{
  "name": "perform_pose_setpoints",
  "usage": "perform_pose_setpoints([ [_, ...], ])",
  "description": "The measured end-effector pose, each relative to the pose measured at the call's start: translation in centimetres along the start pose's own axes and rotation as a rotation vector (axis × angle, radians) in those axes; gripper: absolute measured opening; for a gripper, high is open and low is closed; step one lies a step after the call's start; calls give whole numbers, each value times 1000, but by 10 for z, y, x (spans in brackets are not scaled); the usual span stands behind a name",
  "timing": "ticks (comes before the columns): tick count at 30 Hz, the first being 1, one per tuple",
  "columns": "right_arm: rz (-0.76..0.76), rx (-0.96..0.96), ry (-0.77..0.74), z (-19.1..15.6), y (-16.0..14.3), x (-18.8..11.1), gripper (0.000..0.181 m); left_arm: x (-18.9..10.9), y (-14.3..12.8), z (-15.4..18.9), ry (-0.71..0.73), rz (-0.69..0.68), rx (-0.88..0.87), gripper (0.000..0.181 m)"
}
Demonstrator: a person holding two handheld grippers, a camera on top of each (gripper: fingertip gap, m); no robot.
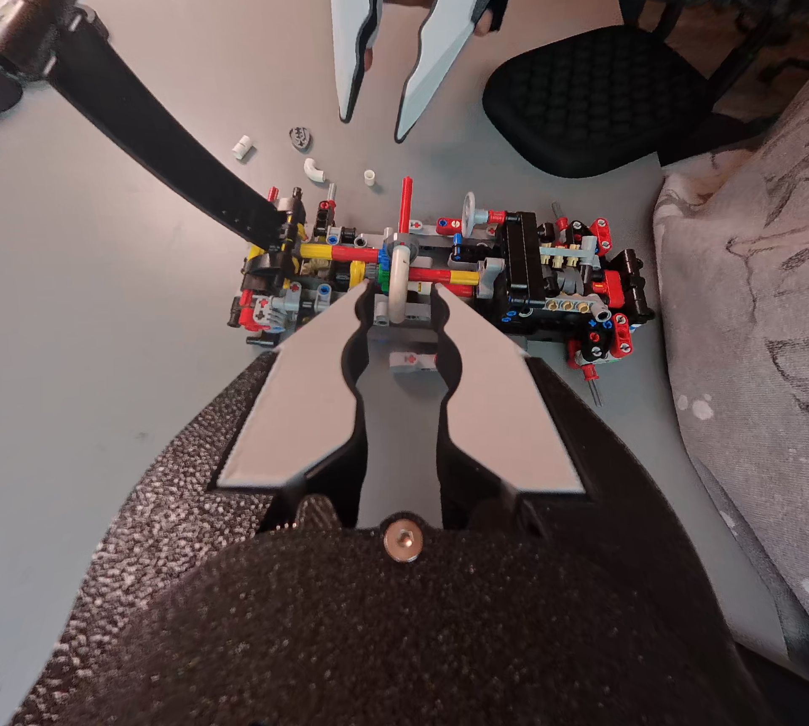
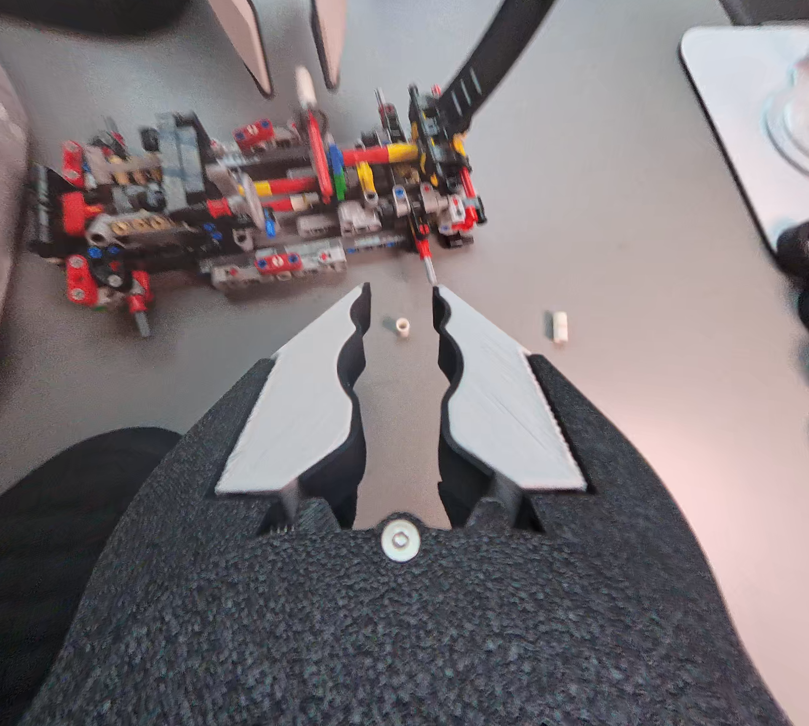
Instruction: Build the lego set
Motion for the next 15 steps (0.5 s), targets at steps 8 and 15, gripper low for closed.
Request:
perform_pose_setpoints([
  [8,36,-225,145,-33,79,40,27,3,-4,0,32,-6,-5,8],
  [15,68,-205,202,-33,83,51,8,-2,-12,0,-1,81,-33,7],
])
Point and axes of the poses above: each gripper's, where its closed fingertips meet, x out along the fingers, y out of its top, z = x × y across the jaws, the point moved 7 cm from there along -x, back along the fingers, and after that the axes turned 11 degrees about -z, right-handed, at the moved point
